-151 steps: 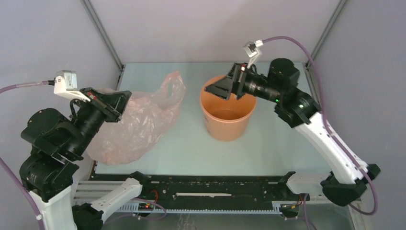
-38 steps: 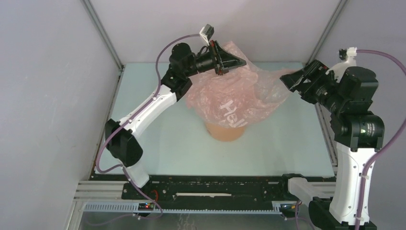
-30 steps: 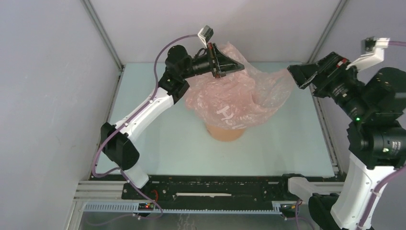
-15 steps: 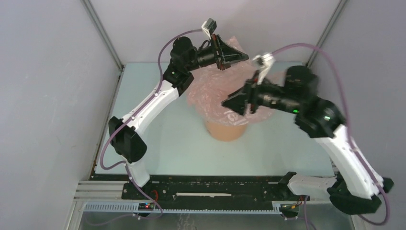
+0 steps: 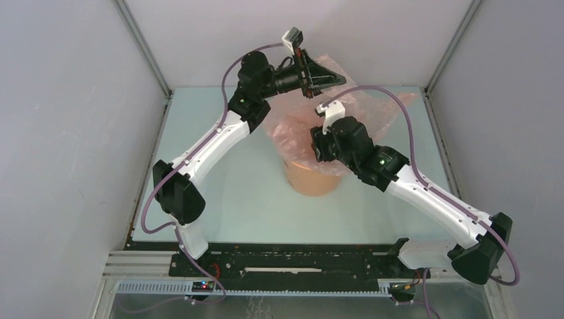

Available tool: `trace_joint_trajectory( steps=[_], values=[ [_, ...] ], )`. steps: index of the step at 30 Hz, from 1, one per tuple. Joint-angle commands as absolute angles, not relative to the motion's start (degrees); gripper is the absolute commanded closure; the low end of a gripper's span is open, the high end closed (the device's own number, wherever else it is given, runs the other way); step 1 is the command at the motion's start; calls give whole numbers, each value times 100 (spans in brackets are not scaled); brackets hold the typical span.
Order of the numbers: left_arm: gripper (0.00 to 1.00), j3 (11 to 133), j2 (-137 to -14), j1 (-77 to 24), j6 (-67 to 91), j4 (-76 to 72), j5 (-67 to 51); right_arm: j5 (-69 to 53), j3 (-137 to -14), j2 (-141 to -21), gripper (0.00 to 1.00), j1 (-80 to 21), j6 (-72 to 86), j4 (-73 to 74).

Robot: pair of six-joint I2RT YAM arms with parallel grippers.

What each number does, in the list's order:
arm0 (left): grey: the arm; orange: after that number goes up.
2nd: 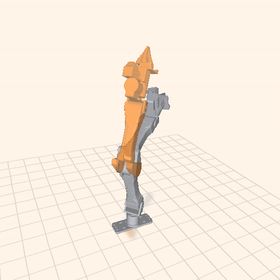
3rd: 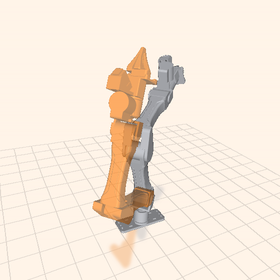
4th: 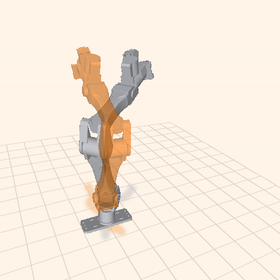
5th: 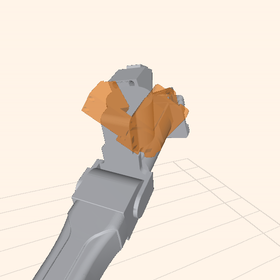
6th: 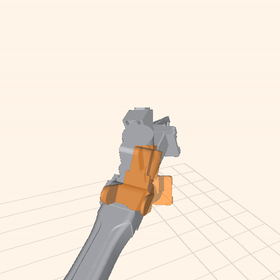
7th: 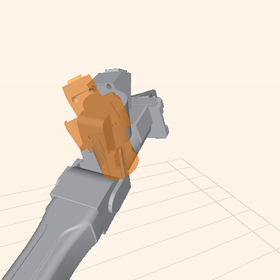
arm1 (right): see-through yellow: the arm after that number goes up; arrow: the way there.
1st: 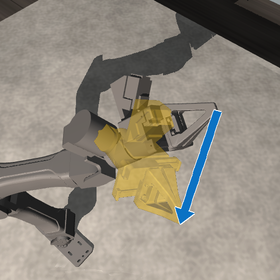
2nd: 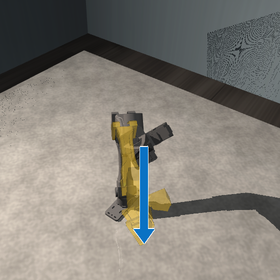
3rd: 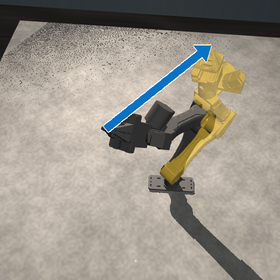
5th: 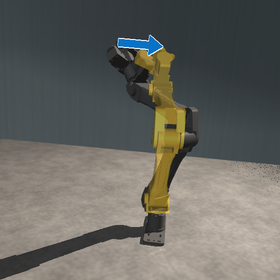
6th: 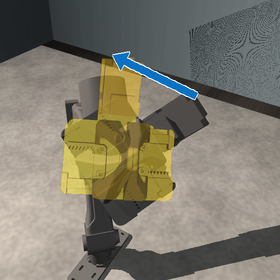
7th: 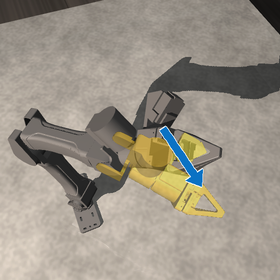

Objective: Put the trash bags into the trash bin

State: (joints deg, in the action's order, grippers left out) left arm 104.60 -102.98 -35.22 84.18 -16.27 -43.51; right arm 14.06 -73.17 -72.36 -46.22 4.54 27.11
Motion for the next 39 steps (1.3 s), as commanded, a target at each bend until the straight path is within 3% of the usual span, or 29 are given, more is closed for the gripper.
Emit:
trace_joint_trajectory(
  steps=[1, 11, 21, 23, 30, 39],
  values=[
    [100, 10453, -10144, -3481, 8534, -1937, -4509, 2469, -6852, -6592, 46, -4630, 516, 2544],
    [100, 8643, -9250, -3068, 8031, -1956, -4505, 2343, -6370, -6692, 46, -4623, 830, 2341],
    [100, 7720, -8242, -2475, 6708, -124, -4097, 1628, -7036, -7588, 43, -4691, 929, 2491],
    [100, 7505, -8024, -2347, 6602, 38, -4018, 1508, -7194, -7511, 40, -4735, 1037, 2718],
    [100, 7440, -7550, -2251, 5790, 1105, -3887, 868, -7894, -6732, 16, -4737, 1511, 3377],
    [100, 7611, -7327, -2250, 5624, 1457, -3388, 363, -9075, -6253, 10, -4646, 1956, 4326]
  ],
)
